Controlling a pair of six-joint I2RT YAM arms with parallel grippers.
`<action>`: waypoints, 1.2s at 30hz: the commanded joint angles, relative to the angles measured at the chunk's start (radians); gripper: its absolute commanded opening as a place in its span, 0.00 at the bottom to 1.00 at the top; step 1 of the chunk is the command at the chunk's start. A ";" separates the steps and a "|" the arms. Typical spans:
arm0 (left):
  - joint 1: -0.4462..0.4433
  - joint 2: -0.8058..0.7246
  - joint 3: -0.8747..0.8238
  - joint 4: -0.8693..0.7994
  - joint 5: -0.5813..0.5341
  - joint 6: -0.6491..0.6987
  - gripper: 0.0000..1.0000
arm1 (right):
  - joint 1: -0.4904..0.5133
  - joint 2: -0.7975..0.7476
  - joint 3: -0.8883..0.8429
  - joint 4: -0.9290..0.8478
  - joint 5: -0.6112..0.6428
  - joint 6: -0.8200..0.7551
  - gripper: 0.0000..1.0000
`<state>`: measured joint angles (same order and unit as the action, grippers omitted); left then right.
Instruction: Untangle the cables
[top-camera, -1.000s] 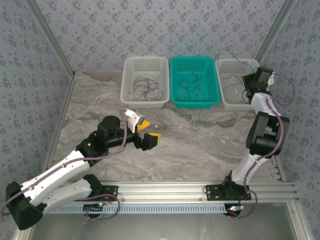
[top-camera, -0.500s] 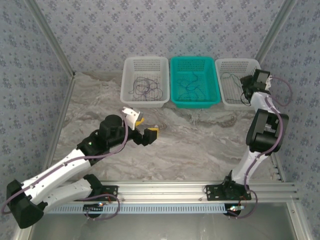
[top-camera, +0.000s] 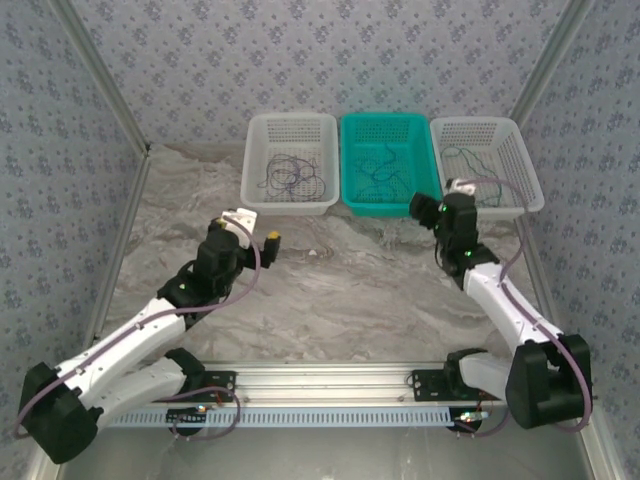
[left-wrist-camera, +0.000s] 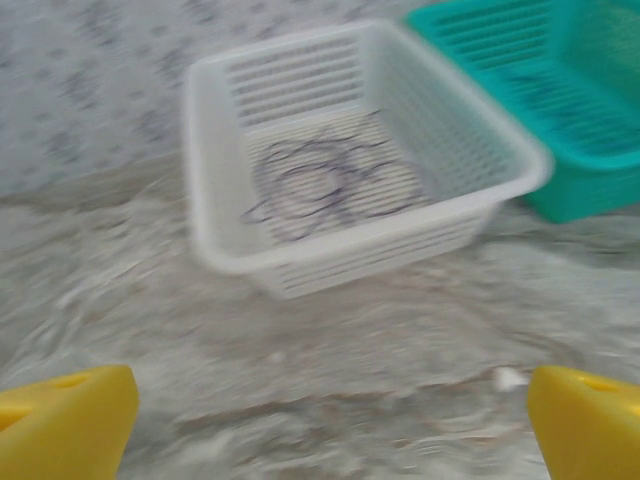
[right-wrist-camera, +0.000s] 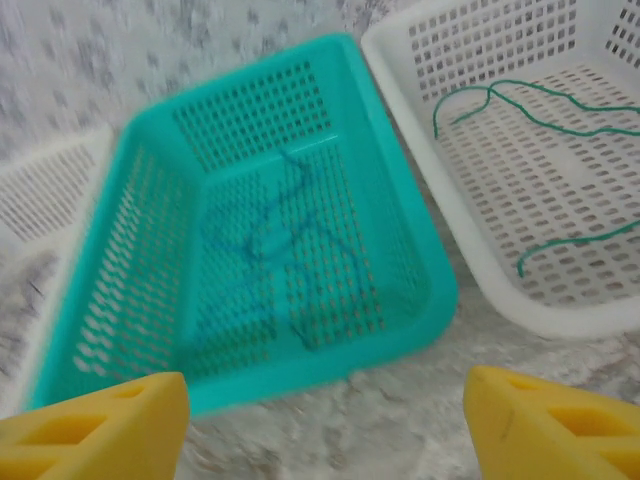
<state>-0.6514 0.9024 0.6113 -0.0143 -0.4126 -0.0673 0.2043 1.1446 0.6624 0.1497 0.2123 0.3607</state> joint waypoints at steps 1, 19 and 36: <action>0.083 -0.075 -0.071 0.081 -0.094 0.021 1.00 | 0.034 0.006 -0.150 0.211 0.241 -0.191 0.75; 0.496 -0.028 -0.323 0.355 0.048 0.027 0.99 | -0.091 0.173 -0.224 0.380 0.222 -0.315 0.94; 0.689 0.645 -0.210 0.874 0.412 0.030 0.99 | -0.218 0.377 -0.282 0.672 -0.119 -0.383 1.00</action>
<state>0.0486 1.5467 0.3721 0.7460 -0.0875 -0.0597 -0.0204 1.5146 0.3794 0.7738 0.1120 0.0025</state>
